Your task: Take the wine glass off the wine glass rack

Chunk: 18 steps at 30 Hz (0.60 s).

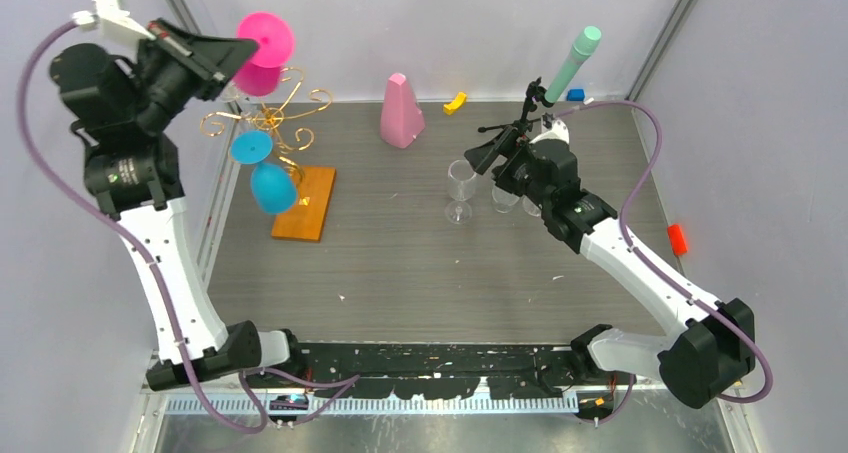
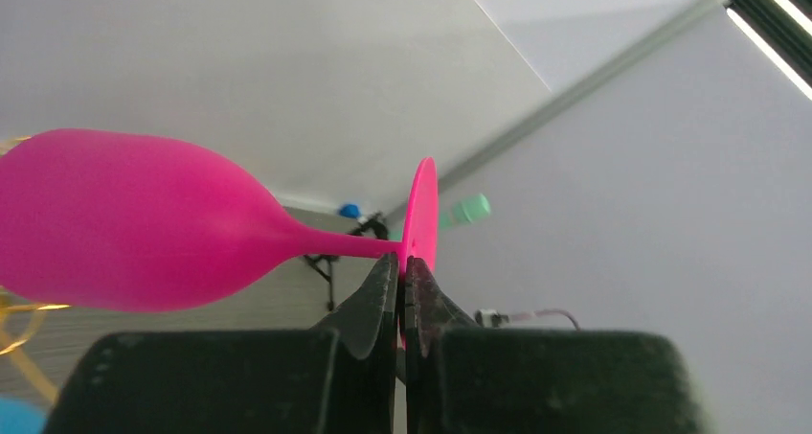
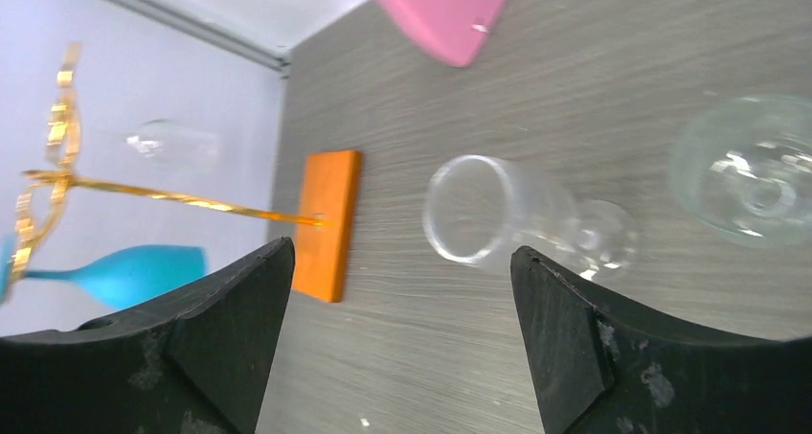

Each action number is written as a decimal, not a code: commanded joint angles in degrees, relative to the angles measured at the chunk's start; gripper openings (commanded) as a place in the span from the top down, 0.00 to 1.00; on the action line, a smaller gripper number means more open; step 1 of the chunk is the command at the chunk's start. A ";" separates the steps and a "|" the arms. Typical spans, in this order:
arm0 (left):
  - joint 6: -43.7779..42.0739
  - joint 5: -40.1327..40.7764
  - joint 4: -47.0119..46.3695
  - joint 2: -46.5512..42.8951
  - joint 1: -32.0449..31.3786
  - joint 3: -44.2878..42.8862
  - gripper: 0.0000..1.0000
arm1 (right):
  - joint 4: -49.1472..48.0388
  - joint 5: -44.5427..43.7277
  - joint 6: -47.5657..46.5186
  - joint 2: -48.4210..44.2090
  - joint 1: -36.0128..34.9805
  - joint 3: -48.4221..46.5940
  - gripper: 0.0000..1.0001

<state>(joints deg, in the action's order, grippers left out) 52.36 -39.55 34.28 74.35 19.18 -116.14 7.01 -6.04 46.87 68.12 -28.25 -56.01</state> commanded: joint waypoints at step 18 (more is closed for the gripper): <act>40.59 7.54 -48.52 -7.47 -26.96 33.78 1.00 | -58.88 20.78 31.62 7.73 0.74 4.80 0.00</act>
<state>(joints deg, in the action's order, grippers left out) 83.85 -38.70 -3.27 72.75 -6.61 -86.54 -35.09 11.75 69.21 72.86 -27.64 -51.51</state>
